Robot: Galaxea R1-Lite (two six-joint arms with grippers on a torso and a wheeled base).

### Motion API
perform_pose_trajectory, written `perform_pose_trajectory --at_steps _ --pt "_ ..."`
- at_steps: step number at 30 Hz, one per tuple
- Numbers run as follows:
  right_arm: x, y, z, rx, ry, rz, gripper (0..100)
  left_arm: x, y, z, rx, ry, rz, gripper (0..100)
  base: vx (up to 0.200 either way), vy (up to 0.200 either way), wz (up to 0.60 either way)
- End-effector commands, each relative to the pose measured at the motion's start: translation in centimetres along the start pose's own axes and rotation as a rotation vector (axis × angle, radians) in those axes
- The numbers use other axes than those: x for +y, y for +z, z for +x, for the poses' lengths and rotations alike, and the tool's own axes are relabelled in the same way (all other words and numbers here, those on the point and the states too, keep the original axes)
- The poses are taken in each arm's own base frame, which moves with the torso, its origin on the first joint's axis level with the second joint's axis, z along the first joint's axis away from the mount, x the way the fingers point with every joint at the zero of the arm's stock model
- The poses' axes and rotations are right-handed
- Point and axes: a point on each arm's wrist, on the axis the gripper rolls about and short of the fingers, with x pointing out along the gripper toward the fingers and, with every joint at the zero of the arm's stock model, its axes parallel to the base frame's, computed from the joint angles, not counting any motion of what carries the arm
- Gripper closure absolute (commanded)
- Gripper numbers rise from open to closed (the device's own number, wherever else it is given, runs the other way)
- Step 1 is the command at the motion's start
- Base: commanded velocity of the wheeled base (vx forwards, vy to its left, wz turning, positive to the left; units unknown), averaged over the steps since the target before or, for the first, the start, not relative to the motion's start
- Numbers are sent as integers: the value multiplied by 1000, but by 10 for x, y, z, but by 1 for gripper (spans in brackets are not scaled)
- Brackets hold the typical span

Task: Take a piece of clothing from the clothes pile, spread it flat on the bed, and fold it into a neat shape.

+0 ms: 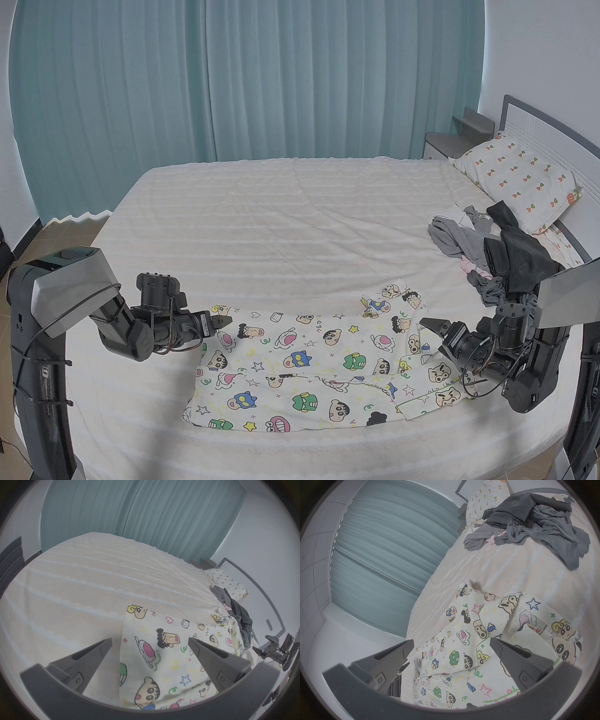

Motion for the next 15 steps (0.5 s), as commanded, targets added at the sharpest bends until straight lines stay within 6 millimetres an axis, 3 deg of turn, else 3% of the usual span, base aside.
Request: perform_pose_trajectory --at_steps 1,15 --pt "0 -2 0 6 0 -2 0 4 -5 30 42 21 10 0 0 0 0" --pt "0 -3 1 11 0 -3 0 6 -6 50 63 45 14 0 0 0 0"
